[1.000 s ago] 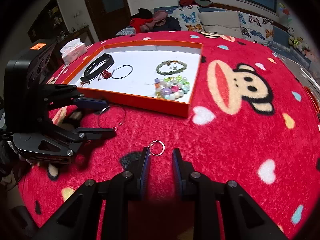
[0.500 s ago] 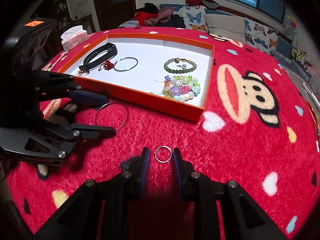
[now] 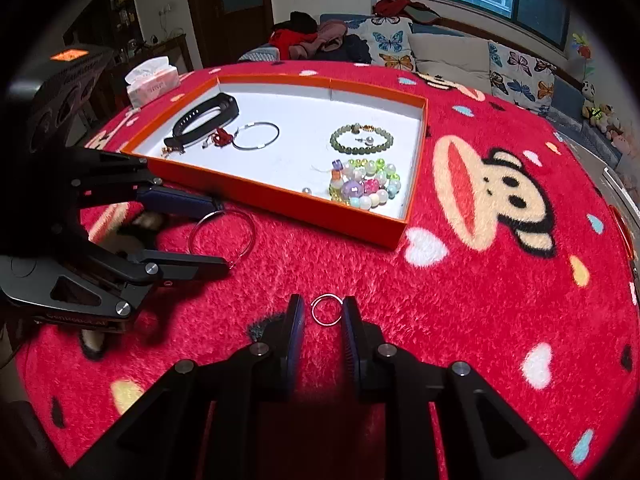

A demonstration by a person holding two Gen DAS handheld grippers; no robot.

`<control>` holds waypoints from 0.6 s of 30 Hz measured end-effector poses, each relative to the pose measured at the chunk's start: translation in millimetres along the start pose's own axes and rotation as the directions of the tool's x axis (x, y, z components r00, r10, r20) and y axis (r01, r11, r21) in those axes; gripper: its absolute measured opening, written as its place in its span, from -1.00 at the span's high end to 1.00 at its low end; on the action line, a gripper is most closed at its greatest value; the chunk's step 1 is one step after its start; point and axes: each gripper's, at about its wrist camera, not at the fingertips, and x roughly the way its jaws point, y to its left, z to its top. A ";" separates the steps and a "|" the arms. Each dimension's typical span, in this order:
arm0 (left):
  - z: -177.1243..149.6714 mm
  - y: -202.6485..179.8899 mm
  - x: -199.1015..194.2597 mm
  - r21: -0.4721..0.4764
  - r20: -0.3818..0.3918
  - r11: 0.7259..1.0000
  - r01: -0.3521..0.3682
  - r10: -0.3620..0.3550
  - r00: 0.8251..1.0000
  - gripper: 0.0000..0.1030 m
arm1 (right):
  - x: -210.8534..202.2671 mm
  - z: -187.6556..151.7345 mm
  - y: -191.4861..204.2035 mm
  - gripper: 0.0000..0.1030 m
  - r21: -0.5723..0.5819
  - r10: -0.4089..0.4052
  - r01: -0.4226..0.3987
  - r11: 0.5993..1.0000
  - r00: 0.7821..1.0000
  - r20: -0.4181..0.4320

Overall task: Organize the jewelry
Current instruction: 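Grasp the second silver hoop with left while right grasps the small silver ring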

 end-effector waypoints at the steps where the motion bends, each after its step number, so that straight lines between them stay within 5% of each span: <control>1: -0.6 0.3 -2.0 -0.004 0.003 1.000 0.002 -0.002 1.000 0.00 | -1.3 0.1 0.1 0.57 0.001 0.004 -0.004 1.000 1.000 0.003; 18: -8.7 11.8 -41.1 -0.058 0.070 0.998 -0.009 0.013 0.997 0.00 | -2.4 -1.2 -1.1 0.57 0.004 0.006 -0.006 1.000 1.000 -0.003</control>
